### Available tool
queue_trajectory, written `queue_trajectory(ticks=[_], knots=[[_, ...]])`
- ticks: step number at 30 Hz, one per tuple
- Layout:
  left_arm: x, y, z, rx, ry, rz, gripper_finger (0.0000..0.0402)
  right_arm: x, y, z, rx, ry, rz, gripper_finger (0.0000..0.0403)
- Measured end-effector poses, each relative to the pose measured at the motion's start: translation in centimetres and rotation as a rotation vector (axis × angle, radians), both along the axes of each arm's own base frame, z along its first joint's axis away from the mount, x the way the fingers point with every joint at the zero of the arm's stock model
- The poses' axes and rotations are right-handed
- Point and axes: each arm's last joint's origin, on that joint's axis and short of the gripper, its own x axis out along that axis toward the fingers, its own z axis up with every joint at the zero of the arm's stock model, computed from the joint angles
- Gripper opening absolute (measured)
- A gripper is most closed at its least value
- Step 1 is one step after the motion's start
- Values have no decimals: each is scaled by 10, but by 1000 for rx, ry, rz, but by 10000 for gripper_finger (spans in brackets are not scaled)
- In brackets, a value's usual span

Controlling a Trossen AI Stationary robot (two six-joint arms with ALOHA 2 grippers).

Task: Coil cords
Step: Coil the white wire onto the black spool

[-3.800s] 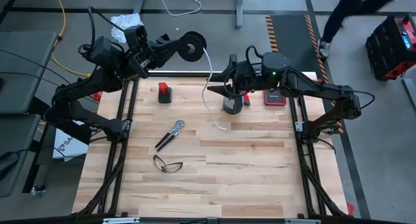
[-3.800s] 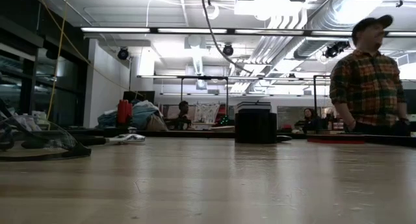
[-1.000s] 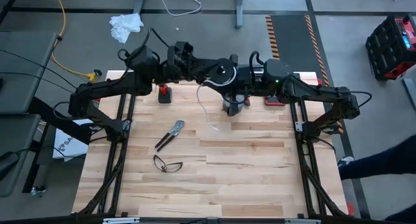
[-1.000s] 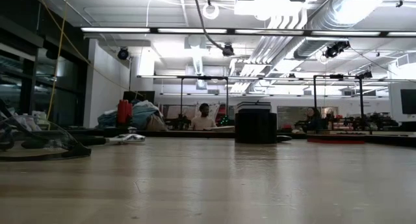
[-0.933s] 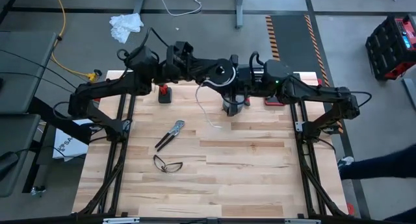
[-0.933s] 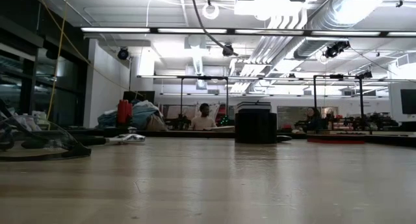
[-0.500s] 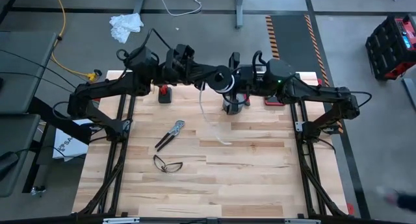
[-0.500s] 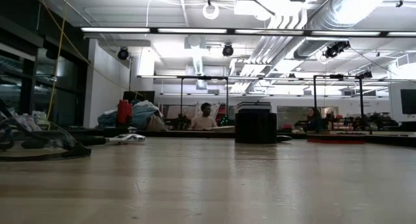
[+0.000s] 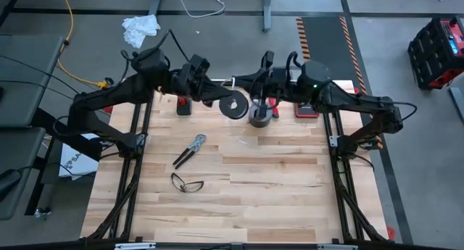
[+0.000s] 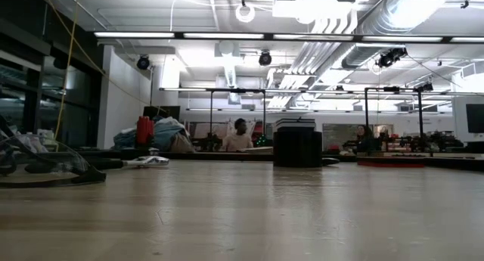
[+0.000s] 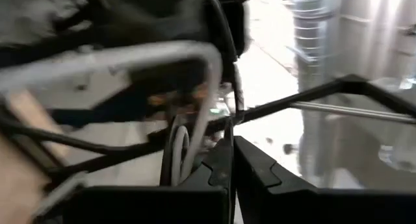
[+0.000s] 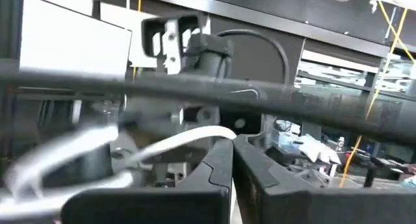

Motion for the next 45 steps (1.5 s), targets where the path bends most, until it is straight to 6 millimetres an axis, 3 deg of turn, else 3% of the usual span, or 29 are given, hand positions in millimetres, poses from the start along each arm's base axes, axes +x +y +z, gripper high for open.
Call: queue_trajectory(ticks=[9,15,29,32,40,45], knots=[[-31,15,-5,197,135,173,0,-13,-10,3,17,43,-44,1],[-45,23,0,374,123,316,0,-12,-10,-2,29,89,-41,1],[-63,26,4,486,119,351,0,-11,-10,-15,140,225,-19,2],[-68,25,8,510,92,364,0,-11,-8,-19,185,260,25,22],[-79,29,18,530,26,431,0,-10,-8,-32,346,367,21,137],[-80,30,25,531,-39,456,0,-1,-10,-37,386,359,11,167]])
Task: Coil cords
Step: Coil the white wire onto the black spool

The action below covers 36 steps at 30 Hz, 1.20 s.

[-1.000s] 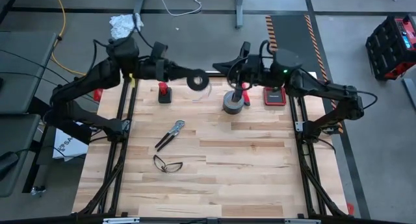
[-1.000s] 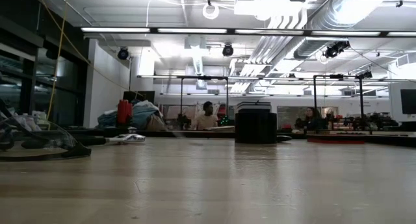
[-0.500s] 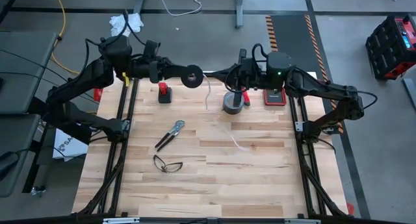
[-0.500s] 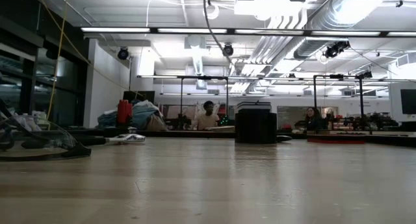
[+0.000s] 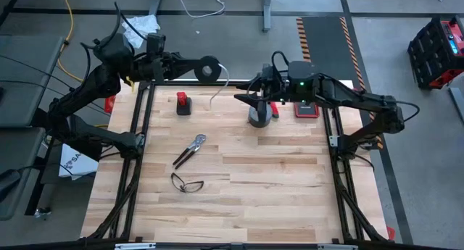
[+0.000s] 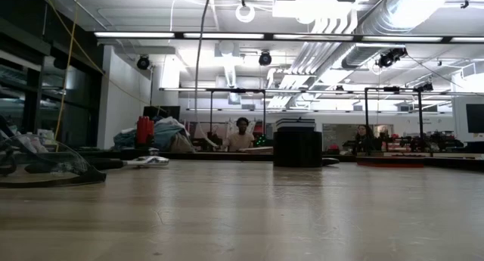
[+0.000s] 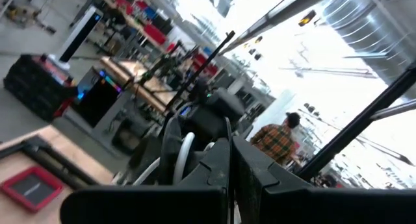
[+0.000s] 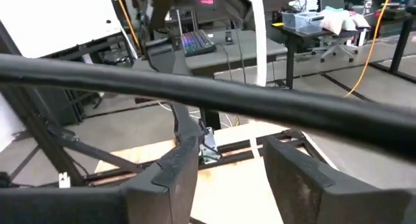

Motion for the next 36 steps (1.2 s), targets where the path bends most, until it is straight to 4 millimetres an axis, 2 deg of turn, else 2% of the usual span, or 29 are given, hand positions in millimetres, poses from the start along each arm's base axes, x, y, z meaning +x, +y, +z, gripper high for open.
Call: queue_trajectory(ticks=[8,26,36], knots=[[-2,1,6,25,-58,6,0,23,-5,-13,4,-18,1,169],[-4,0,14,48,-142,5,0,24,-9,-19,34,24,19,169],[-4,1,14,46,-144,16,0,24,-10,-16,3,-4,-16,138]])
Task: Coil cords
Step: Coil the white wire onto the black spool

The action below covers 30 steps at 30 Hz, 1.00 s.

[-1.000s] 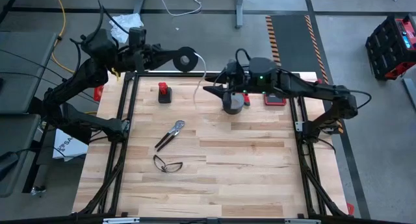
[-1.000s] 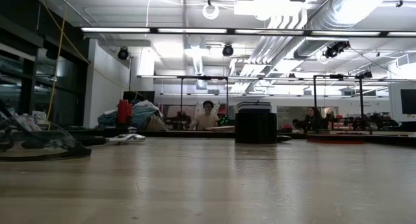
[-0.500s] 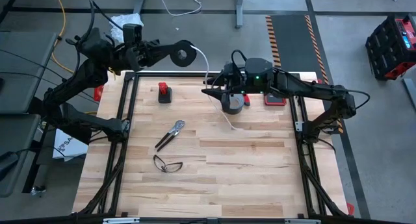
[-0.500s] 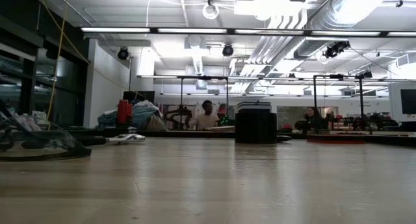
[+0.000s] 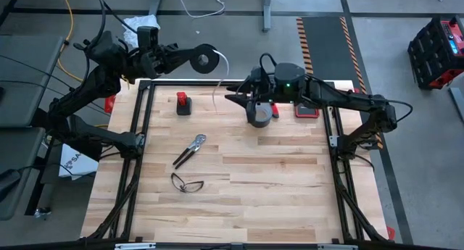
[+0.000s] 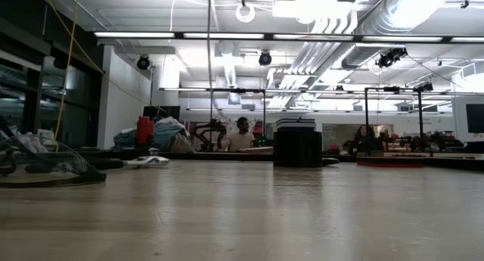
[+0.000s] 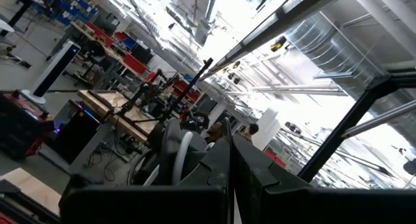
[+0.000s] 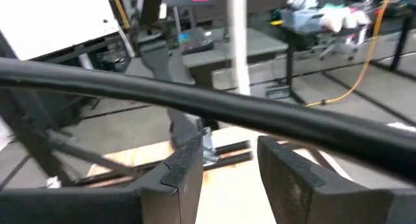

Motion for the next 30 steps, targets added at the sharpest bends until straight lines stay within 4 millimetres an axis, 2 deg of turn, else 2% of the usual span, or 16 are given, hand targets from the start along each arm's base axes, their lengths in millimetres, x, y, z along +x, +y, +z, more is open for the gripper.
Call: queue_trajectory(ticks=[17,23,27,30], knots=[[-2,0,5,10,-52,24,0,0,0,1,-15,-10,53,131],[-2,0,5,9,-53,24,0,0,0,1,-26,-9,53,72],[-2,0,5,-1,-54,26,0,8,-1,-3,-38,-16,56,27],[-2,0,5,-1,-56,27,0,12,-2,-4,-37,-34,55,18]])
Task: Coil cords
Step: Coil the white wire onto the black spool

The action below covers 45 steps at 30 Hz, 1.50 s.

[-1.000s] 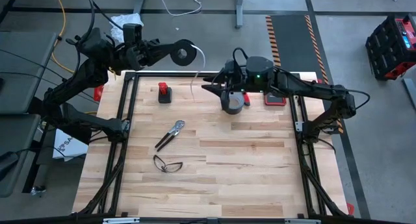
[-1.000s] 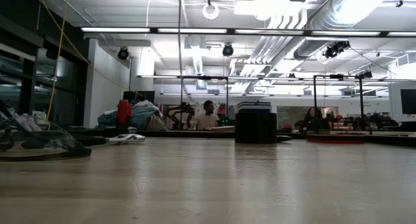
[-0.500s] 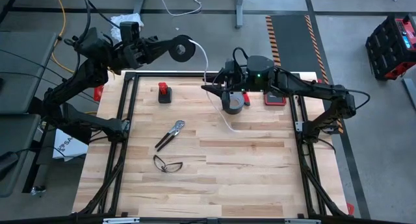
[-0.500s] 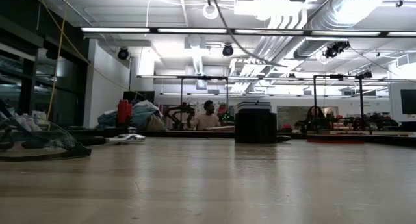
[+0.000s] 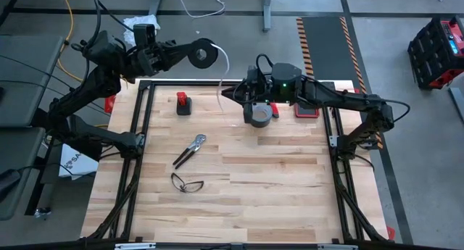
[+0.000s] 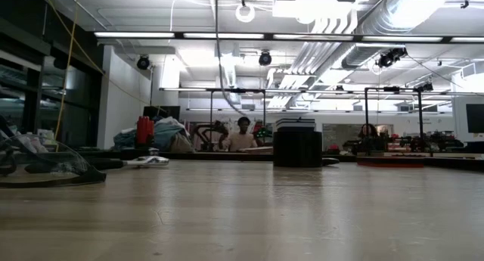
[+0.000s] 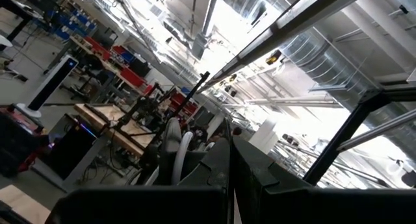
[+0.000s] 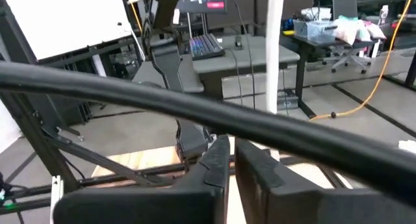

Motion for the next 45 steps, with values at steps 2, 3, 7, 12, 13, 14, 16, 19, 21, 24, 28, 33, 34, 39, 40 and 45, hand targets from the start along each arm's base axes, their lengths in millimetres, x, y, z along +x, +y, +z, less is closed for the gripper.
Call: queue_trajectory(ticks=[2,3,7,12,13,14,16,19,21,24,28,33,34,39,40,45], knots=[[0,0,1,3,-7,0,0,1,0,0,-2,-3,0,26],[0,0,1,4,-9,0,0,1,0,0,-8,-3,1,35],[-1,0,2,9,-19,-3,0,0,0,0,-25,-4,-6,85],[-1,0,2,11,-19,-7,0,-1,-1,1,-30,-6,-23,140],[-1,0,2,11,-19,-7,0,-1,-1,1,-30,-6,-24,146],[-1,0,2,11,-19,-7,0,-1,-1,1,-30,-6,-24,149],[-1,0,2,12,-20,-7,0,-1,-1,1,-30,-6,-23,150],[-1,-1,2,12,-20,-8,0,-1,-1,1,-29,-6,-30,149],[-1,-1,2,12,-20,-7,0,-1,-1,1,-33,-5,-48,147],[-1,-1,2,12,-21,-7,0,-1,-1,1,-33,-5,-50,142],[-1,-1,2,13,-24,-5,0,-1,-1,1,-33,-5,-49,110],[0,0,2,12,-24,-5,0,0,-2,1,-14,-5,-51,76],[0,0,2,12,-24,-4,0,0,-2,1,-13,-9,-51,76],[1,0,2,10,-23,-1,0,1,-2,4,-12,-43,-52,87],[1,0,2,10,-23,-1,0,1,-2,4,-11,-43,-52,90],[1,0,1,9,-21,-1,0,1,-2,4,-20,-41,-51,96]])
